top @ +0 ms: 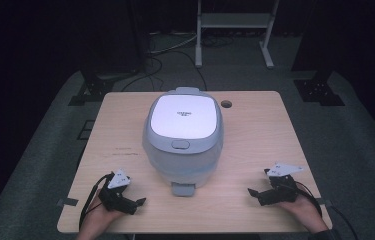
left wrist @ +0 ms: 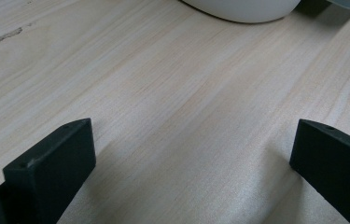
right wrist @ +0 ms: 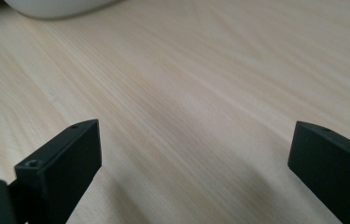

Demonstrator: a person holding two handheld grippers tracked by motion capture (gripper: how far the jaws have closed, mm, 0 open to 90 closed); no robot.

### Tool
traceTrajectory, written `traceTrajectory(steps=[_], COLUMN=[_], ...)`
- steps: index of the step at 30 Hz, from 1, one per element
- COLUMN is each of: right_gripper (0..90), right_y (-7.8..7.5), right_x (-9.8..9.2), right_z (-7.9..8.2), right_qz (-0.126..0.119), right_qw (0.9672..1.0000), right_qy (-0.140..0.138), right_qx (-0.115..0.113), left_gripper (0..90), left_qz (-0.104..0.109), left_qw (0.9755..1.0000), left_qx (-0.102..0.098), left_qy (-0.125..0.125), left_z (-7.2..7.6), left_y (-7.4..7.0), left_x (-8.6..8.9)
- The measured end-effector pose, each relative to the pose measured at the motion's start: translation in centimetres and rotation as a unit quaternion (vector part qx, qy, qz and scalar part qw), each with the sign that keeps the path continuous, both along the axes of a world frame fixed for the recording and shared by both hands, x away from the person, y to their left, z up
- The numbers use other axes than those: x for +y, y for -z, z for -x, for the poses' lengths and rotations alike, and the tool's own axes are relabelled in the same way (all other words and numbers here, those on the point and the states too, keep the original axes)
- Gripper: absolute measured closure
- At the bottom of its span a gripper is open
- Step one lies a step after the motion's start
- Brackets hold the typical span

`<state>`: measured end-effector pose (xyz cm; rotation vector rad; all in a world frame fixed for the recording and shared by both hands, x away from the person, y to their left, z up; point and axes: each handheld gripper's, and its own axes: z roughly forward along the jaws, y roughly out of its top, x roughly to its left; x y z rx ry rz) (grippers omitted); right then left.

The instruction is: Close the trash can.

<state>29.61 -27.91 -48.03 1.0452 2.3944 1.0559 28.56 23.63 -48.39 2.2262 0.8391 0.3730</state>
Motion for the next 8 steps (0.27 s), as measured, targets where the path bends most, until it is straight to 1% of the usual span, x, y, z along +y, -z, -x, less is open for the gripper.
traceTrajectory(steps=[1,2,4,8], right_gripper=[1.9,1.1,0.0,0.0], right_y=[0.24,0.60,0.81,0.83], right_x=[0.03,0.09,-0.04,-0.18], right_z=[-0.08,-0.20,-0.30,-0.39], right_qz=[0.005,0.014,0.008,0.009], right_qw=[1.0000,0.9998,0.9998,0.9998], right_qy=[0.002,0.006,0.007,0.013], right_qx=[0.004,0.012,0.015,0.014], left_gripper=[0.0,0.0,0.0,0.0], left_qz=[0.000,0.000,0.000,0.000], left_qw=[1.0000,1.0000,1.0000,1.0000], left_qx=[0.000,0.000,0.000,0.000], left_qy=[0.000,0.000,0.000,0.000], left_z=[0.00,0.00,0.00,0.00], left_y=[0.00,0.00,0.00,0.00], left_x=[0.00,0.00,0.00,0.00])
